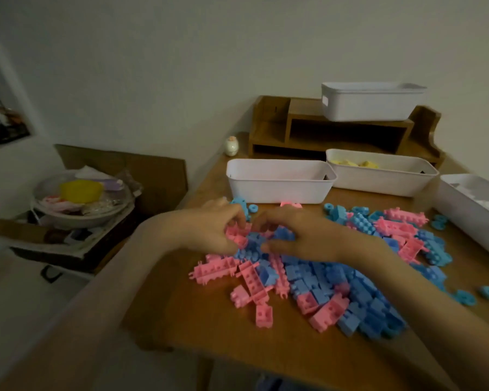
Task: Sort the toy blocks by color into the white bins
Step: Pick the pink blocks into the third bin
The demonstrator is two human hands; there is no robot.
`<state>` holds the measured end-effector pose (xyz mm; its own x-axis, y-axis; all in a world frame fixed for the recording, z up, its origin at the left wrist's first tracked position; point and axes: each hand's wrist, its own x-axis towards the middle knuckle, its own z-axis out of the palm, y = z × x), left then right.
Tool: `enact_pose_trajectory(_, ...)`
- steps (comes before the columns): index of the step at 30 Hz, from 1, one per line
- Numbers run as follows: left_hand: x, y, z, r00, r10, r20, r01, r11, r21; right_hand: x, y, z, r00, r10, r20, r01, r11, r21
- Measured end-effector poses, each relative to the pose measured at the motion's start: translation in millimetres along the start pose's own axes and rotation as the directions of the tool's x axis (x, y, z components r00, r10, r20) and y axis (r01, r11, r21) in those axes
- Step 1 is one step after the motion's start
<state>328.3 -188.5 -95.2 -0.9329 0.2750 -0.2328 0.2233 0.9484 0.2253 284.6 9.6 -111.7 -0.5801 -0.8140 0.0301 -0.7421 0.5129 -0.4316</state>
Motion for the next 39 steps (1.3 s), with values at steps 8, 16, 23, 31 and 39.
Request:
enact_pose_trajectory(8,-37.7,-4.9,34.9,0.978,-0.175,0.116,0.164,0.981,0.1,-23.6,-23.2,29.5,0.988,-0.002,0.153,0.033,0.98,-0.198)
enact_pose_trajectory(16,-41.7,-4.2,39.9,0.987,-0.158,-0.028,0.156,0.986,-0.065,-29.6,-22.9,30.9,0.991,0.116,0.065,-0.09,0.946,-0.311)
enact_pose_trajectory(23,-42.3,-3.9,42.5,0.984,-0.16,-0.074,0.152,0.982,-0.11,-25.8,-25.8,30.8,0.993,0.113,-0.037,-0.118,0.941,-0.317)
enact_pose_trajectory(31,-39.8,-3.1,42.3,0.981,-0.119,-0.153,0.099,0.986,-0.131,-12.2,-27.6,41.5,0.99,0.129,-0.054,-0.14,0.905,-0.402)
enact_pose_trajectory(39,-47.5,-15.6,25.2,0.982,-0.153,-0.108,0.129,0.971,-0.199,-11.8,-23.6,23.6,0.965,0.184,-0.189,-0.199,0.978,-0.066)
